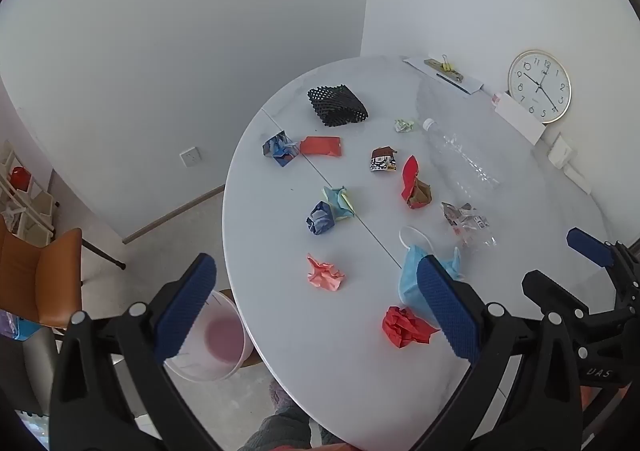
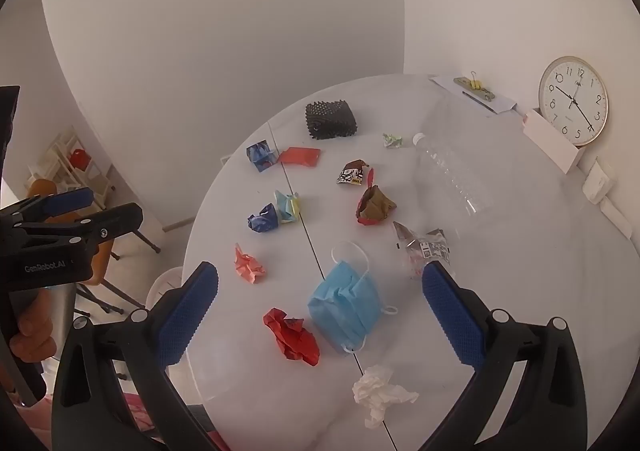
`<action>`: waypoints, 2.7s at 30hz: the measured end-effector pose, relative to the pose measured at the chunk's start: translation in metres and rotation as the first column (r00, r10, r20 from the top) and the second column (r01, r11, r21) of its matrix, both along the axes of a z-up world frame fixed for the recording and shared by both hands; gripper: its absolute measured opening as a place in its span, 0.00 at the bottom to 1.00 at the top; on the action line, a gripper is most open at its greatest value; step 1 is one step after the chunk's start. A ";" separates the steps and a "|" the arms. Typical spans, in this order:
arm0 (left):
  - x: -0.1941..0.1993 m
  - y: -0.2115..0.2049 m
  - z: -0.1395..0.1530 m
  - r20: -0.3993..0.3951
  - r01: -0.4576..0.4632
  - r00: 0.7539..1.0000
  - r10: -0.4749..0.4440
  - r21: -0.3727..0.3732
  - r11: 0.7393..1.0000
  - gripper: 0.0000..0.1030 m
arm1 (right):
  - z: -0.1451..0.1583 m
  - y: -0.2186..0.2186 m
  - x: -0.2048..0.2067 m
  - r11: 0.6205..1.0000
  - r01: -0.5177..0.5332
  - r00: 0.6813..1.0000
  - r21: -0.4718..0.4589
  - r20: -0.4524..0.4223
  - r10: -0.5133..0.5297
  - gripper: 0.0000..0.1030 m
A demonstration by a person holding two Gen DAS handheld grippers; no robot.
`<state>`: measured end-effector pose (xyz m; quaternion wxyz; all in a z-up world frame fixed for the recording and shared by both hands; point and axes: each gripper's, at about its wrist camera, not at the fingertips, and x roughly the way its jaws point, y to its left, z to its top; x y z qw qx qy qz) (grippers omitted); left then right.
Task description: Collect trash
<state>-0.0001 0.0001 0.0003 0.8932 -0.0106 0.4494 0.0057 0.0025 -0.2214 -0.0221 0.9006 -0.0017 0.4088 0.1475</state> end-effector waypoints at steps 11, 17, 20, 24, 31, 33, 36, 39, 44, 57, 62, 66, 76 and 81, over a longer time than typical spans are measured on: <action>-0.002 -0.003 -0.003 0.004 -0.011 1.000 0.011 0.011 1.000 0.94 | 0.000 0.000 0.001 1.000 -0.001 1.000 -0.002 -0.004 0.001 0.98; -0.003 -0.006 -0.003 -0.003 -0.005 1.000 0.005 0.009 1.000 0.94 | -0.001 0.001 0.000 1.000 -0.004 1.000 -0.007 -0.008 0.004 0.98; -0.001 -0.002 -0.005 -0.009 -0.012 1.000 0.012 0.000 1.000 0.94 | 0.001 0.001 0.001 1.000 -0.004 1.000 -0.008 -0.008 0.004 0.98; -0.002 -0.003 -0.008 -0.010 -0.014 1.000 0.014 0.001 1.000 0.94 | -0.001 0.001 0.000 1.000 -0.004 1.000 -0.009 -0.010 0.004 0.98; -0.001 -0.002 -0.008 -0.015 -0.014 1.000 0.013 -0.002 1.000 0.94 | -0.003 0.002 -0.001 1.000 -0.005 1.000 -0.013 -0.011 0.005 0.98; -0.002 -0.003 -0.009 -0.018 -0.014 1.000 0.014 -0.002 1.000 0.94 | -0.003 0.002 -0.002 1.000 -0.005 1.000 -0.013 -0.011 0.005 0.98; -0.003 -0.002 -0.010 -0.019 -0.012 1.000 0.012 -0.002 1.000 0.94 | -0.002 0.001 -0.001 1.000 -0.006 1.000 -0.013 -0.011 0.006 0.98; -0.004 -0.003 -0.010 -0.019 -0.012 1.000 0.012 -0.003 1.000 0.94 | -0.002 0.001 -0.001 1.000 -0.006 1.000 -0.013 -0.012 0.006 0.98; -0.005 -0.004 -0.011 -0.022 -0.012 1.000 0.012 -0.002 1.000 0.94 | -0.001 0.002 0.000 1.000 -0.006 1.000 -0.014 -0.014 0.006 0.98; -0.004 -0.002 -0.012 -0.030 -0.010 1.000 0.010 -0.005 1.000 0.94 | -0.005 0.001 -0.002 1.000 -0.006 1.000 -0.016 -0.017 0.006 0.98; -0.003 -0.002 -0.012 -0.031 -0.009 0.999 0.009 -0.006 1.000 0.94 | -0.006 0.001 -0.002 1.000 -0.006 1.000 -0.015 -0.018 0.006 0.98; -0.003 -0.001 -0.012 -0.034 -0.010 0.999 0.009 -0.007 1.000 0.94 | -0.005 0.001 -0.001 1.000 -0.006 1.000 -0.015 -0.019 0.005 0.98; 0.001 -0.003 -0.022 -0.070 0.007 0.998 -0.006 0.004 1.000 0.94 | -0.017 -0.014 -0.004 1.000 0.025 0.999 -0.016 -0.039 -0.026 0.98; 0.003 -0.007 -0.020 -0.072 0.015 0.997 -0.014 0.005 1.000 0.94 | -0.017 -0.020 -0.002 0.999 0.033 0.998 -0.019 -0.050 -0.034 0.98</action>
